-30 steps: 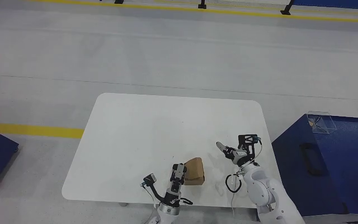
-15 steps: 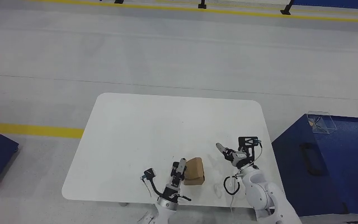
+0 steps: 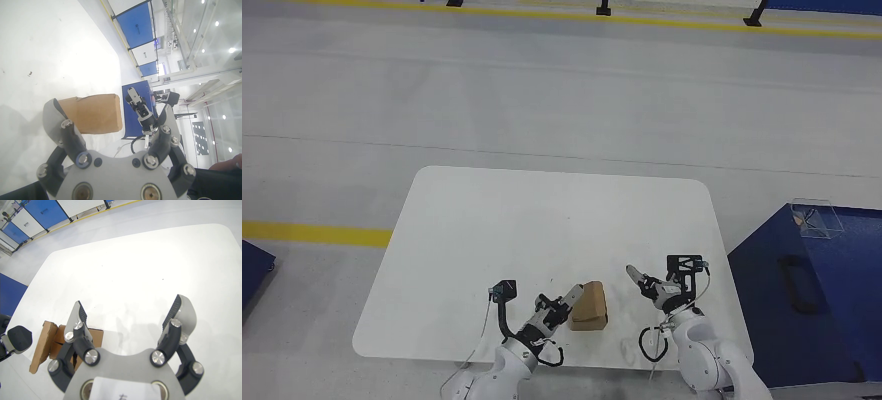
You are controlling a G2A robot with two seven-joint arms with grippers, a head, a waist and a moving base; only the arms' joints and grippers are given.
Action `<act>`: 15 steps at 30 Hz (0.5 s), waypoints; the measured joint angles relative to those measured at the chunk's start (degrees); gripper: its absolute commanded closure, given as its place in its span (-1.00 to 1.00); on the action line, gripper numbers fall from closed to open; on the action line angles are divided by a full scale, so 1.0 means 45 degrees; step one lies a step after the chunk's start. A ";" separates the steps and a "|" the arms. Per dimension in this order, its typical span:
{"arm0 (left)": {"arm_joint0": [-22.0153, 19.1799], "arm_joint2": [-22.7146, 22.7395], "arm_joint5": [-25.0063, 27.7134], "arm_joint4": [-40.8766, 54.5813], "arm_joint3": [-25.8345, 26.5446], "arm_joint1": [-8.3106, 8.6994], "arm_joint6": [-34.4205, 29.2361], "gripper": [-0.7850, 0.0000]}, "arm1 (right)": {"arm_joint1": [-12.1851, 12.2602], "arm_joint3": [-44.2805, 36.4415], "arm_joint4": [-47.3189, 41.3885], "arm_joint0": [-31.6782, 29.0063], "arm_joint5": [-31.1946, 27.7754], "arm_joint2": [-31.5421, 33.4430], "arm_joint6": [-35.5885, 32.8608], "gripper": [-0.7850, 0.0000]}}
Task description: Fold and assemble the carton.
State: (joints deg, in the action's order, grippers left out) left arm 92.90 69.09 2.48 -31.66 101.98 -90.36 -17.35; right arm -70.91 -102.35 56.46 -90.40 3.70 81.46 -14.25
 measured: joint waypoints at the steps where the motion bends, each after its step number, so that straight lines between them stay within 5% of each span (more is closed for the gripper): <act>1: 0.0000 0.0000 0.0000 0.0000 0.0000 0.0000 0.0000 -1.00 | 0.0000 0.0000 0.0000 0.0000 0.0000 0.0000 0.0000 -1.00; 6: -0.0012 -0.0003 -0.0102 0.0102 -0.0100 0.0004 -0.0102 -1.00 | 0.0000 -0.0062 -0.0067 -0.0093 -0.0180 -0.0025 -0.0007 -1.00; 15: -0.1218 0.0012 -0.3345 -0.1264 -0.0841 0.0181 -0.2192 -1.00 | 0.0029 -0.0811 -0.0889 -0.0651 -0.0597 0.0293 -0.0563 -1.00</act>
State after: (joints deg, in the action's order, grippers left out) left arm 87.42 69.15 -12.57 -37.34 98.20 -89.55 -27.22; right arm -70.78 -106.00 52.46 -93.33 1.02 82.78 -16.79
